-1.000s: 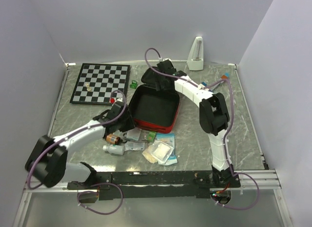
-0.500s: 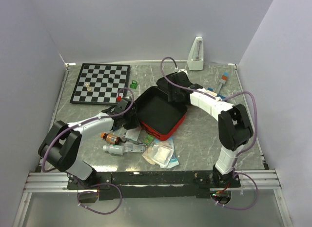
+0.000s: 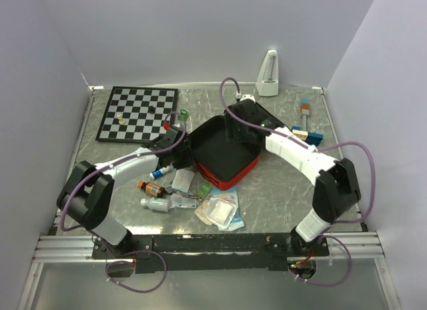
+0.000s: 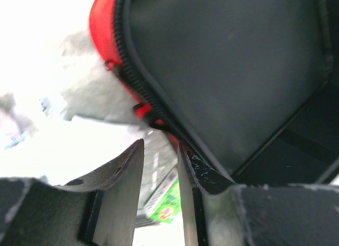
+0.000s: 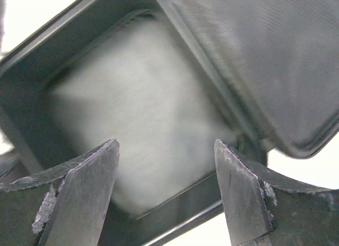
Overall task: Organize the medicine kit
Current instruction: Adjust the medicine box at the center of the board, then pick up the pill bottle at the center of the board.
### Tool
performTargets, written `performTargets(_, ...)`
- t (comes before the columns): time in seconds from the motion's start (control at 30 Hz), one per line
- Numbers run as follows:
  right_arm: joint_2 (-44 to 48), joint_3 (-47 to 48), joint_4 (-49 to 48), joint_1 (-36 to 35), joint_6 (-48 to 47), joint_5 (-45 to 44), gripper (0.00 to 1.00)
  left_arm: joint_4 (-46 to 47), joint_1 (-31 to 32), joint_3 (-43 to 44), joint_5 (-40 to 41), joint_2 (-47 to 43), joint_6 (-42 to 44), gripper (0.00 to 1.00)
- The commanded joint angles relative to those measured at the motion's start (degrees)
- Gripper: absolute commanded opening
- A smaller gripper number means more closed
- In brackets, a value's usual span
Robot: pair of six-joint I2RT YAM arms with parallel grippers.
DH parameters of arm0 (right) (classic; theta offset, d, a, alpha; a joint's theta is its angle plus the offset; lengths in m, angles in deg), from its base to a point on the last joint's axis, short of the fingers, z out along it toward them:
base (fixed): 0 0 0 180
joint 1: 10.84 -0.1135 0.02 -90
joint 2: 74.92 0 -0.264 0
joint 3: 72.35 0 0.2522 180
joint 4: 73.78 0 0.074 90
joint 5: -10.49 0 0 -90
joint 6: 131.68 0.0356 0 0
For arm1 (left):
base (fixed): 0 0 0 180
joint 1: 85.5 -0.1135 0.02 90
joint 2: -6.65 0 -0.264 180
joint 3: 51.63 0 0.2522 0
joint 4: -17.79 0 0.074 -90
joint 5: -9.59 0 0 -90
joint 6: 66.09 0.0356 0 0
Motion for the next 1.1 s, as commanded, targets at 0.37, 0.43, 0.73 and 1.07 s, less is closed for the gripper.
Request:
performTargets(0.37,12.17,-18.04,-5.18,-8.17,1.83,3.61,0.80,5.77,-1.94,3.49,3.11,0.45,-1.56,0.39)
performTargets(0.43,12.18,-18.75,-7.21,-10.45,1.04,3.70,0.81,6.12,-2.03,1.55,4.25,-1.57,-1.82,0.40)
performTargets(0.73,12.08,-19.53,-12.31,-15.21,0.24,1.41,0.82,5.95,-2.38,-4.86,5.83,-7.64,-3.75,0.43)
performTargets(1.07,8.40,-19.45,-11.70,-20.04,-2.40,0.18,0.77,3.58,-2.38,-16.72,7.24,-25.02,-7.27,0.53)
